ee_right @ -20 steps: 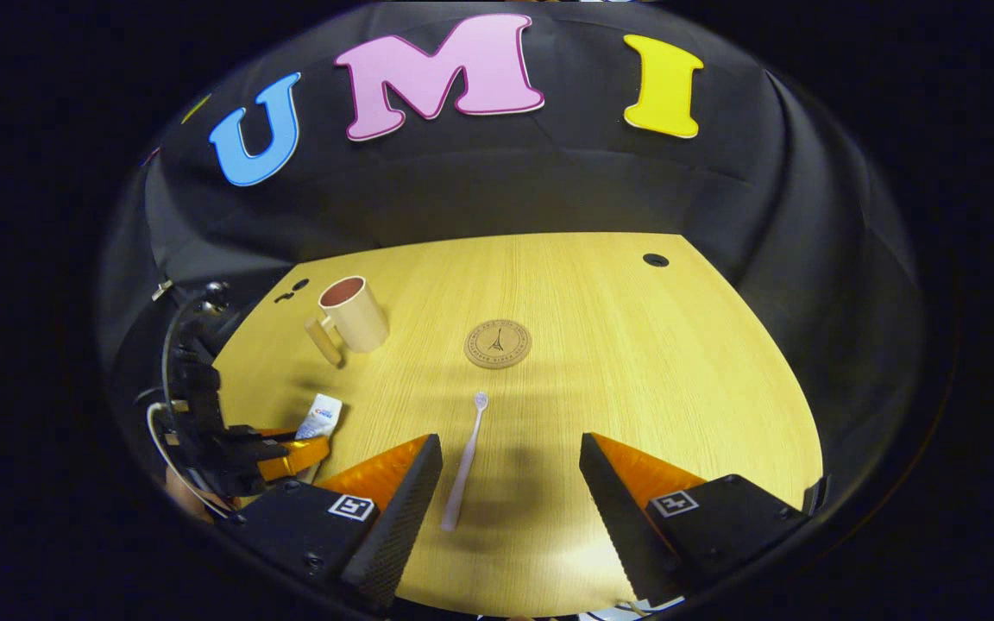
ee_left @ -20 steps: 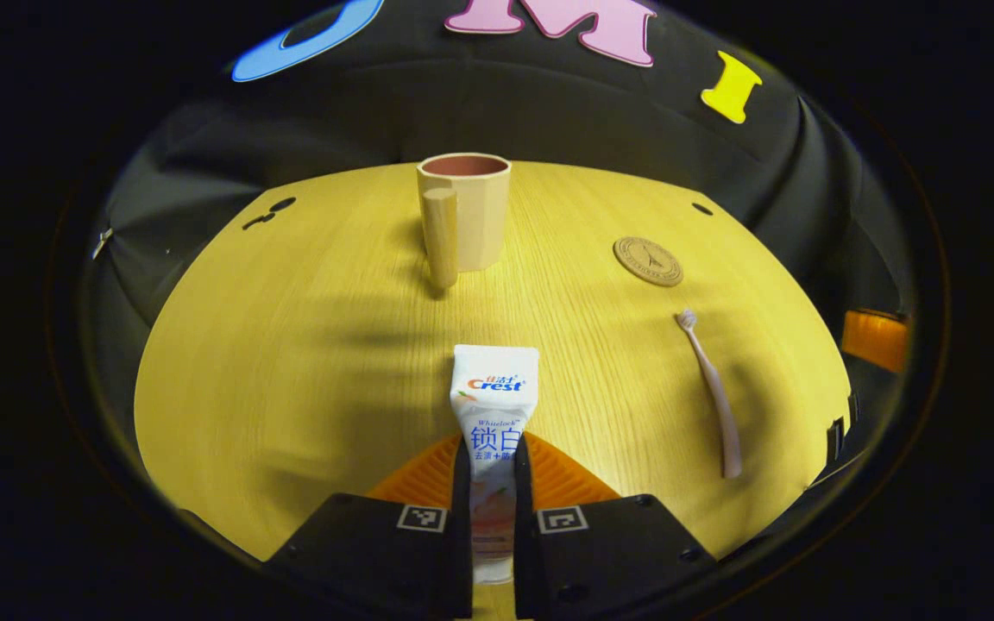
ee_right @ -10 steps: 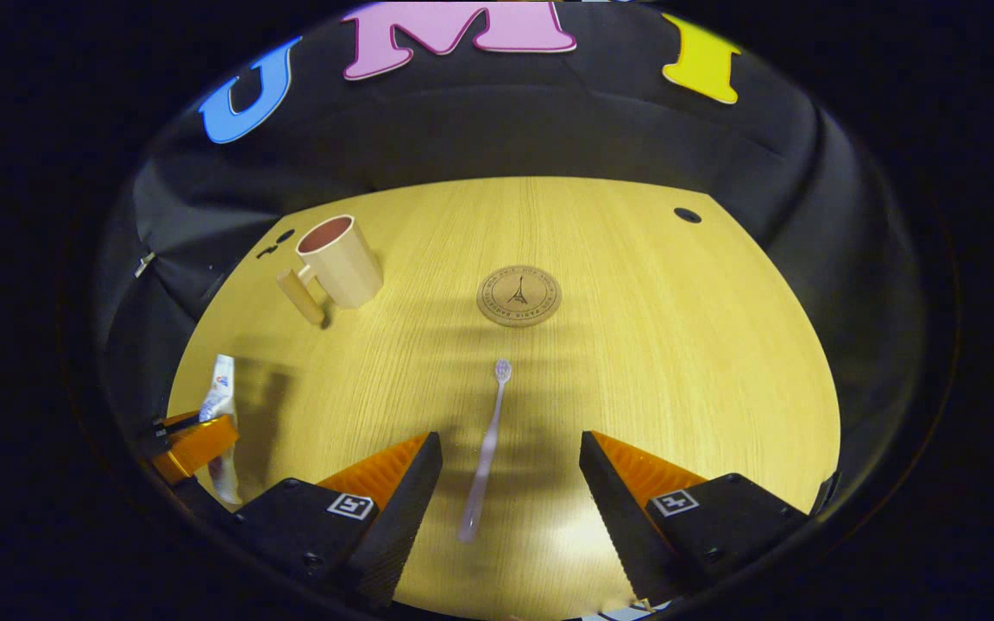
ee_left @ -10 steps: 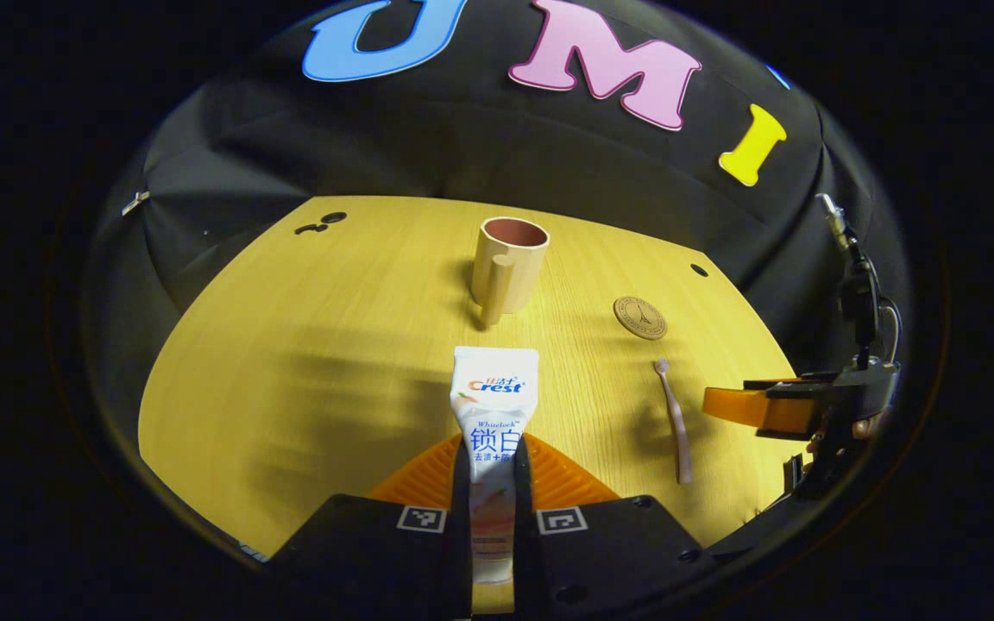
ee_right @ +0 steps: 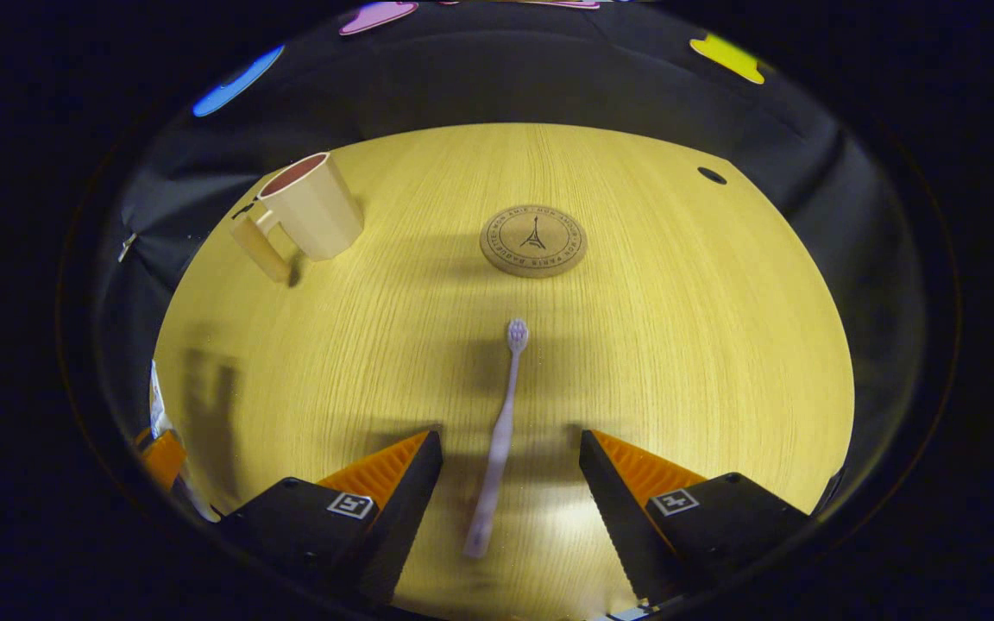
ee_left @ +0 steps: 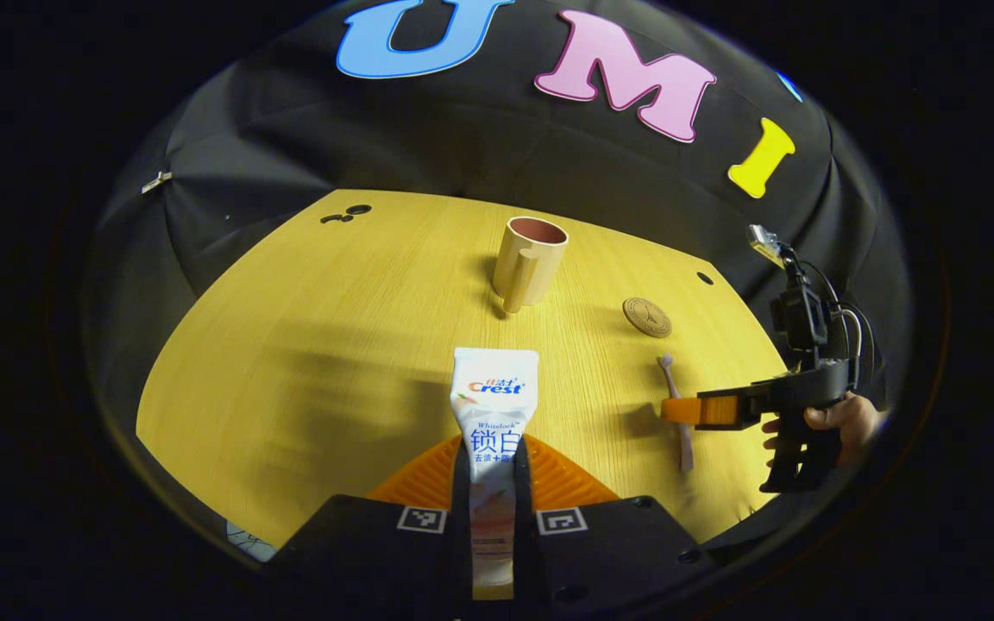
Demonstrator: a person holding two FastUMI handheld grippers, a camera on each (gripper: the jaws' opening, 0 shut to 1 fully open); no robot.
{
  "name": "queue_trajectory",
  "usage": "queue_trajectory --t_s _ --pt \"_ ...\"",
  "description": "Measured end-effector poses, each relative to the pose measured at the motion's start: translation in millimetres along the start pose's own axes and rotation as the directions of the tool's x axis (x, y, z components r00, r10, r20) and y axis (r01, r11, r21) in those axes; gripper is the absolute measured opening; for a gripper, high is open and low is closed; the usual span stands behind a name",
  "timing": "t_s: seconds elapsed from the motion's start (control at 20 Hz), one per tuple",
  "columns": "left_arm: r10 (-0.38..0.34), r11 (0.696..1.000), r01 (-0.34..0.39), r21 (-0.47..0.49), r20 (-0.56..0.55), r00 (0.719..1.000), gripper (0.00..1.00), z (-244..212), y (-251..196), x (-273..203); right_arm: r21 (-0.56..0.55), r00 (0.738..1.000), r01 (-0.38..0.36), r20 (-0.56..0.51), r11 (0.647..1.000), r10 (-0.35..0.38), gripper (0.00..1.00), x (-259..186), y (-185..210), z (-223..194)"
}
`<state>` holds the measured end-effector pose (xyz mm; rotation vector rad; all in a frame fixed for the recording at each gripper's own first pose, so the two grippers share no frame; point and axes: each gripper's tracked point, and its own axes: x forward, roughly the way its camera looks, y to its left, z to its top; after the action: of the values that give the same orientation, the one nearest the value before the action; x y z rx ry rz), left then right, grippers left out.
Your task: Put the toothbrush and toothpaste on the desktop into the cup, then pick up the cup and place it on the coaster on the desktop.
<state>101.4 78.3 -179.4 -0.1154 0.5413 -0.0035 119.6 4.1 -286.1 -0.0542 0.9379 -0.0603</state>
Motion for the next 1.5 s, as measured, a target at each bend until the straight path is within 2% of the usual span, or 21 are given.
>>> queue_trajectory --t_s 0.15,0.2,0.25,0.35,0.4,0.45,0.5,0.55,0.6,0.65,0.75,0.85,0.95,1.15,1.4,1.45,1.5 --pt "-0.001 1.0 0.001 -0.008 0.007 1.0 0.23 1 -1 -3 0.002 1.0 -0.001 -0.013 1.0 0.001 1.0 5 5 -1" --pt "-0.011 1.0 0.011 -0.009 0.014 1.0 0.28 2 -2 -5 -0.008 1.0 0.007 -0.015 1.0 -0.007 0.98 5 5 -1" --pt "-0.019 1.0 0.019 -0.01 0.019 1.0 0.23 4 -3 -6 -0.018 1.0 0.012 -0.023 1.0 -0.012 0.98 6 4 -2" --pt "-0.022 1.0 0.023 -0.008 0.025 0.999 0.23 5 -3 -6 -0.016 1.0 0.015 -0.025 1.0 -0.015 0.91 5 6 -1" --pt "-0.026 1.0 0.026 -0.009 0.029 0.999 0.23 7 -3 -7 -0.013 1.0 0.017 -0.023 1.0 -0.017 0.76 5 7 -1" --pt "-0.029 1.0 0.03 -0.011 0.03 0.999 0.23 7 -7 -3 -0.006 0.999 0.021 -0.025 1.0 -0.021 0.68 5 7 -2" --pt "-0.034 0.999 0.034 -0.012 0.029 0.999 0.23 8 -8 -1 -0.003 0.999 0.024 -0.029 1.0 -0.024 0.52 7 7 -3" --pt "-0.038 0.999 0.038 -0.012 0.028 0.999 0.23 7 -8 -1 -0.001 0.999 0.026 -0.026 1.0 -0.026 0.48 6 6 -2" --pt "-0.042 0.999 0.042 -0.012 0.025 0.999 0.23 6 -7 -4 0.008 0.999 0.029 -0.027 1.0 -0.029 0.31 6 5 -2" --pt "-0.045 0.999 0.046 -0.011 0.022 0.999 0.23 5 -8 -2 0.008 1.0 0.022 -0.021 1.0 -0.022 0.19 5 5 -1" --pt "-0.051 0.999 0.051 -0.011 0.015 0.999 0.23 3 -9 -1 0.005 1.0 0.0 -0.023 1.0 0.001 0.12 5 6 -2" --pt "-0.057 0.998 0.057 -0.015 0.01 0.998 0.23 2 -10 2 -0.032 0.999 -0.035 -0.041 0.999 0.034 0.07 3 7 -4" --pt "-0.061 0.998 0.061 -0.02 0.006 0.998 0.23 2 -11 4 -0.036 0.997 -0.058 -0.057 0.998 0.056 0.07 2 7 -7" --pt "-0.07 0.997 0.071 -0.011 0.015 0.997 0.24 11 -12 5 -0.041 0.998 -0.056 -0.043 0.998 0.055 0.07 -6 -8 -2" --pt "-0.09 0.996 0.091 -0.015 0.074 0.993 0.24 48 -14 4 0.031 0.998 -0.054 -0.016 0.998 0.054 0.06 -23 -35 8" --pt "-0.096 0.995 0.098 -0.014 0.089 0.991 0.29 58 -14 2 0.047 0.998 -0.058 -0.011 0.997 0.058 0.06 -28 -39 9" --pt "-0.103 0.994 0.104 -0.012 0.107 0.989 0.24 70 -15 1 0.058 0.998 -0.067 0.003 0.996 0.067 0.06 -34 -42 12"
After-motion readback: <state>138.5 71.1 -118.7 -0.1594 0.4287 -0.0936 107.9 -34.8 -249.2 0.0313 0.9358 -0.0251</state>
